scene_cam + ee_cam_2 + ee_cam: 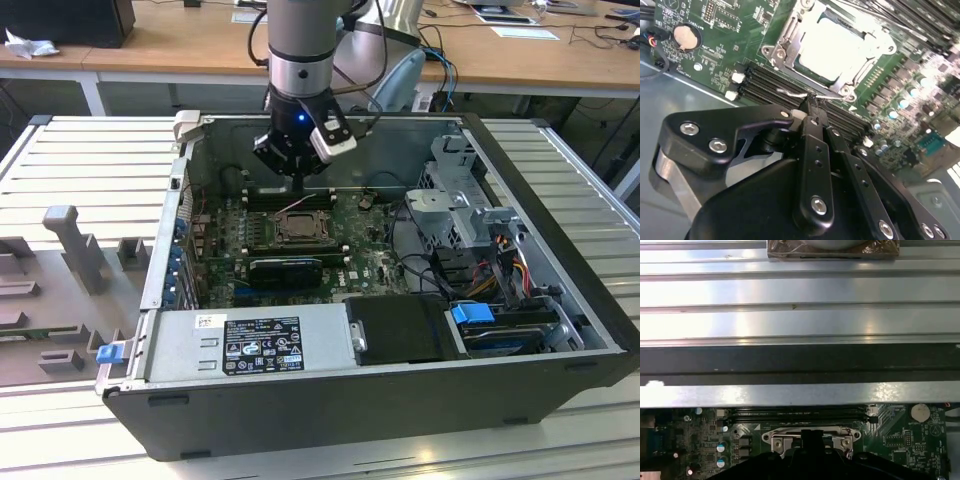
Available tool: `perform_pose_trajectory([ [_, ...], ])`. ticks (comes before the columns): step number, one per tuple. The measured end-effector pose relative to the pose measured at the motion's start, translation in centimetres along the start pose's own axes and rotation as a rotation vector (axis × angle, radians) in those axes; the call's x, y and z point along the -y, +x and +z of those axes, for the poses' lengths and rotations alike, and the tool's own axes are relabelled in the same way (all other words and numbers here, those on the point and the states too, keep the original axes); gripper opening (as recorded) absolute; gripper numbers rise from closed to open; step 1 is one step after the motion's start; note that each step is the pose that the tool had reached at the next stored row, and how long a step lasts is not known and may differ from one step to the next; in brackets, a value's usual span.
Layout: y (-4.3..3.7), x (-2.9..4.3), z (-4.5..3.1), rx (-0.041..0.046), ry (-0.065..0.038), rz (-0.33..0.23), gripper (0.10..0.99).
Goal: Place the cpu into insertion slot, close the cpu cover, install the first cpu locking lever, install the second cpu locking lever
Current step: 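Install the first cpu locking lever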
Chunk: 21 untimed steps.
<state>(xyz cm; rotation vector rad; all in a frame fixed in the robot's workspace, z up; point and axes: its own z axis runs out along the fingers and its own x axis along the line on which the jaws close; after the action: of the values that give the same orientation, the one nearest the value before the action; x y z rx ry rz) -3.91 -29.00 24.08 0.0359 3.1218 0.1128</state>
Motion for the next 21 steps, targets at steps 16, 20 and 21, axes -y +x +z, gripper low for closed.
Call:
perform_pose_trajectory([
  [16,-0.76,-0.12,1.52,-0.0050,-0.030,-0.072,0.106],
  [20,-1.68,-0.18,2.19,-0.0050,-0.030,-0.073,0.106],
  [21,-1.71,-0.17,2.34,-0.0050,-0.030,-0.073,0.106],
])
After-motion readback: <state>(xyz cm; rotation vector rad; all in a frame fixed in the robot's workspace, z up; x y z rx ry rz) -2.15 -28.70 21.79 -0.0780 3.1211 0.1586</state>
